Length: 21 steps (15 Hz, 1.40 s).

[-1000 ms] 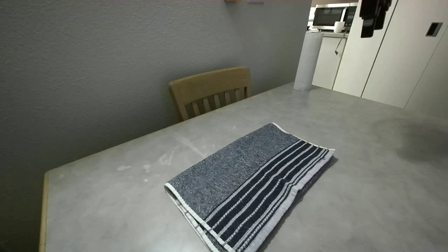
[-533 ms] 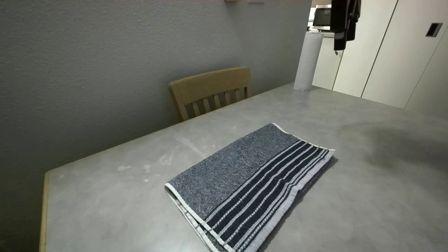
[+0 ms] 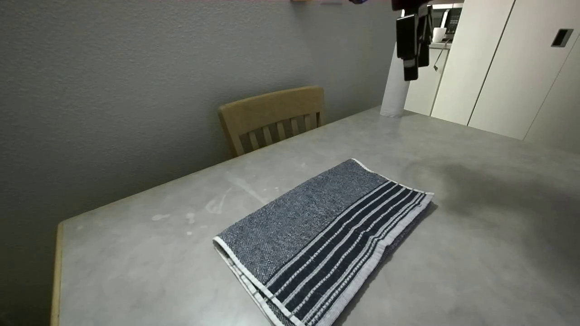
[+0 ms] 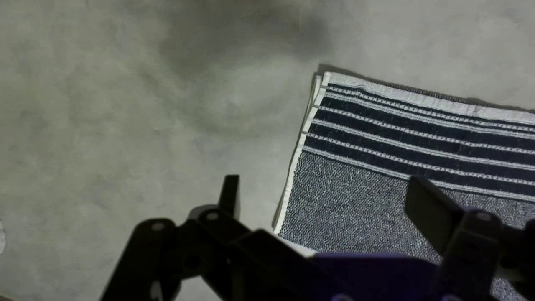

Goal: Fold the towel

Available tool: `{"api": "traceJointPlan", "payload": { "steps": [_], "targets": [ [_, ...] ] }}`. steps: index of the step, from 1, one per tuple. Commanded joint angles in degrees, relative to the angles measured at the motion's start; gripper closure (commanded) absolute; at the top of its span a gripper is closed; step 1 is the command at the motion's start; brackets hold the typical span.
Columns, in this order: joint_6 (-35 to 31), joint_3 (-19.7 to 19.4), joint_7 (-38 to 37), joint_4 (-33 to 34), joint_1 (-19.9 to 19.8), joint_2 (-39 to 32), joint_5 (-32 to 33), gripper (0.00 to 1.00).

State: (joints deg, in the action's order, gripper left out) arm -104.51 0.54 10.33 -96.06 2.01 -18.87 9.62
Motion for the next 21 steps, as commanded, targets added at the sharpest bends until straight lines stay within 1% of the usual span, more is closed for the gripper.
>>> {"api": "traceJointPlan", "payload": {
  "steps": [1, 3, 5, 9, 12, 13, 15, 16, 19, 21],
  "targets": [
    [0.70, 0.46, 0.27, 0.72, -0.51, -0.76, -0.62, 0.00],
    [1.23, 0.93, 0.52, 3.21, 0.05, -3.02, -0.51, 0.00],
    [1.91, 1.91, 0.36, 7.25, 0.92, -6.37, -0.82, 0.00],
    [4.95, 2.96, -3.88, 19.60, 4.91, -16.47, 0.63, 0.00],
    [6.47, 2.38, -6.51, 27.40, 8.16, -22.60, 2.02, 0.00],
    [3.17, 2.77, -5.67, 20.26, 7.08, -17.94, 0.88, 0.00],
    [4.20, 2.66, -6.74, 24.26, 8.42, -21.26, 1.48, 0.00],
    [4.42, 2.61, -6.79, 25.23, 8.57, -21.96, 1.51, 0.00],
    [5.16, 2.42, -6.91, 26.51, 8.27, -22.56, 1.19, 0.00],
    [5.88, 2.36, -8.78, 27.85, 9.40, -23.92, 1.30, 0.00]
  ]
}}
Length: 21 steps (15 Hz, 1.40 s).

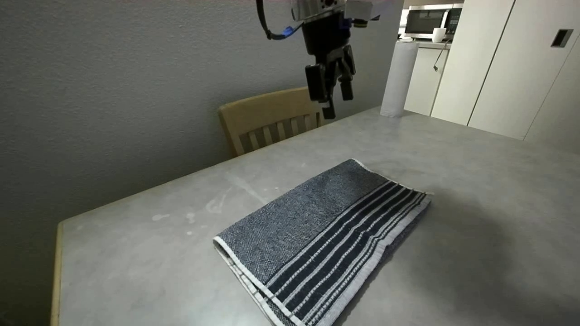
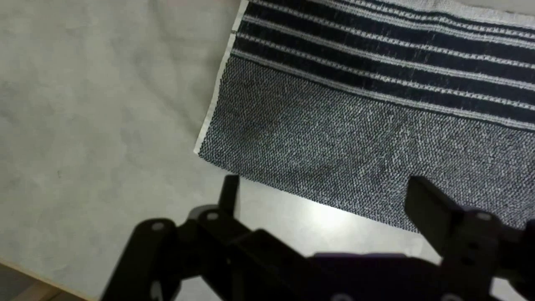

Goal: Fold the towel

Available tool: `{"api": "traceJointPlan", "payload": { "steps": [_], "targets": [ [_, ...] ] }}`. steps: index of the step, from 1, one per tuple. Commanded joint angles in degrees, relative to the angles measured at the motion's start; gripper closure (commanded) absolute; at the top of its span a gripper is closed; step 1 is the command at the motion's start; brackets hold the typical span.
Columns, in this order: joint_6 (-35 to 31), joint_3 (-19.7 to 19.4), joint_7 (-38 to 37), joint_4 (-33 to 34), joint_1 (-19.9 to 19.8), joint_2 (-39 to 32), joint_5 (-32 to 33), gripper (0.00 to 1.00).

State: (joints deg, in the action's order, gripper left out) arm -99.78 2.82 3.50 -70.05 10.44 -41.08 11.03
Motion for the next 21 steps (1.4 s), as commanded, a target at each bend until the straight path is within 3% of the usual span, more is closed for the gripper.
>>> {"api": "traceJointPlan", "payload": {
  "steps": [1, 6, 10, 11, 15, 21],
  "targets": [
    [1.71, 0.22, -3.35, 2.51, 1.61, -2.36, -0.43, 0.00],
    [5.54, 0.01, -14.71, 7.43, 7.12, -6.48, -0.67, 0.00],
    [4.52, 0.05, -21.86, 12.13, 10.82, -10.82, -1.24, 0.00],
    [3.39, 0.29, -20.42, 7.45, 9.93, -7.61, -0.71, 0.00],
    [3.31, 0.22, -20.92, 8.01, 10.54, -8.38, -0.63, 0.00],
    [1.79, 0.52, -31.08, 10.94, 13.50, -12.55, -1.70, 0.00]
  ]
}}
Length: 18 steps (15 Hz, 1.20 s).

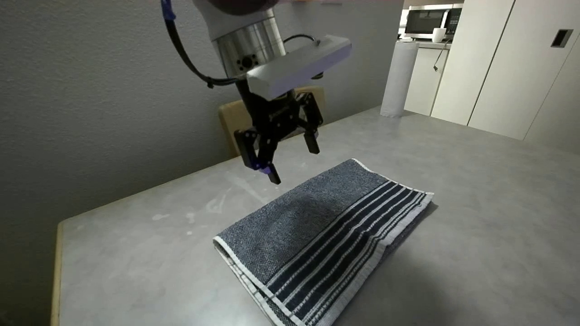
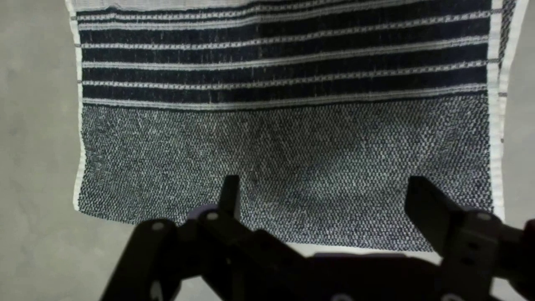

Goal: Fold the towel

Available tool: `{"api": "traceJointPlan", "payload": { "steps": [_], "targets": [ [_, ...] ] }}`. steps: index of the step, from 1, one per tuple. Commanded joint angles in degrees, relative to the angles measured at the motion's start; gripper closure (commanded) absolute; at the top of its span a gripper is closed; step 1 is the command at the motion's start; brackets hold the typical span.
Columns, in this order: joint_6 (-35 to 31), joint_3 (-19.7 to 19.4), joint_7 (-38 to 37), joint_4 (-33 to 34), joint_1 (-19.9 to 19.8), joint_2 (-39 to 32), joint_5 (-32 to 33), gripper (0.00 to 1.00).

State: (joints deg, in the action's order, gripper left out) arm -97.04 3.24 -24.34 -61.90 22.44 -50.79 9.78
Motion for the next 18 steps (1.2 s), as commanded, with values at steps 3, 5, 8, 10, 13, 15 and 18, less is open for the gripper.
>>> {"api": "traceJointPlan", "payload": {
  "steps": [3, 5, 8, 10, 13, 15, 18],
  "targets": [
    [-4.23, 0.20, -6.45, 4.36, 3.39, -5.75, -0.23, 0.00],
    [-5.79, -0.57, -9.17, 5.67, 5.26, -7.88, 0.89, 0.00],
    [-6.42, -0.04, -9.07, 3.74, 5.37, -7.21, 0.96, 0.00],
    [-6.63, -0.19, -9.47, 4.76, 5.99, -8.33, 1.13, 0.00],
    [-3.84, 0.30, -6.93, 8.09, 6.12, -10.17, 1.13, 0.00],
    [-3.35, -0.21, -5.15, 9.94, 6.78, -11.57, 0.36, 0.00],
    [-3.47, -0.70, -4.50, 12.37, 7.47, -13.78, 0.51, 0.00]
  ]
}}
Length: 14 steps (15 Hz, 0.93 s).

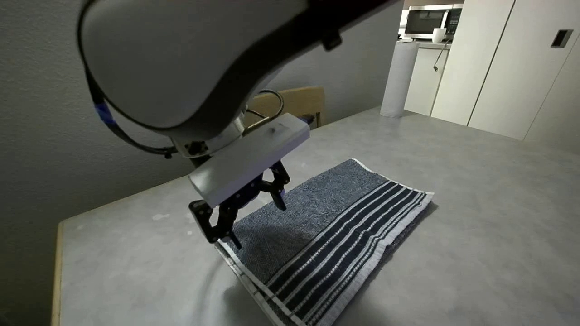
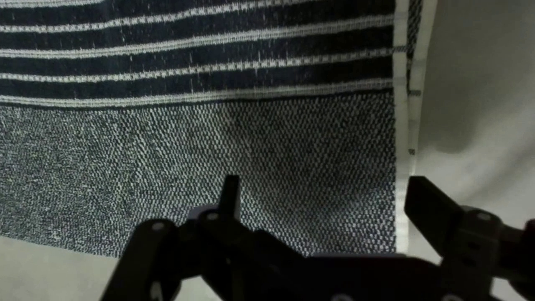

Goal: Fold the towel

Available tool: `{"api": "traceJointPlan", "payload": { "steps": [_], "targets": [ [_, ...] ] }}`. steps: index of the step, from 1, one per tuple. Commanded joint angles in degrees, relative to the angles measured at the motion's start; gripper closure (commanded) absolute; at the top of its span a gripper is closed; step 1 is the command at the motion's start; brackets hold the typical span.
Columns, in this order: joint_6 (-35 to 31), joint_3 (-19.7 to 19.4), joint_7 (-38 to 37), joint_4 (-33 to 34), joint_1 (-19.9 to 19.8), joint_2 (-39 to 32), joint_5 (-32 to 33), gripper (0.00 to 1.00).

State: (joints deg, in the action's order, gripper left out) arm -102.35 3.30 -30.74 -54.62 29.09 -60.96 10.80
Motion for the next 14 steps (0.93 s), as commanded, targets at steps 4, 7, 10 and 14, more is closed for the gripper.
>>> {"api": "traceJointPlan", "payload": {
  "steps": [4, 7, 10, 14],
  "targets": [
    [1.37, 0.47, 1.32, 6.59, 0.53, -5.81, -0.43, 0.00],
    [1.30, 0.92, 0.54, 7.37, 0.83, -6.55, -0.86, 0.00],
    [0.81, 1.47, 0.49, 8.50, 1.10, -7.44, -0.98, 0.00],
    [2.50, 1.70, -0.86, 9.12, 1.85, -7.83, -1.28, 0.00]
  ]
}}
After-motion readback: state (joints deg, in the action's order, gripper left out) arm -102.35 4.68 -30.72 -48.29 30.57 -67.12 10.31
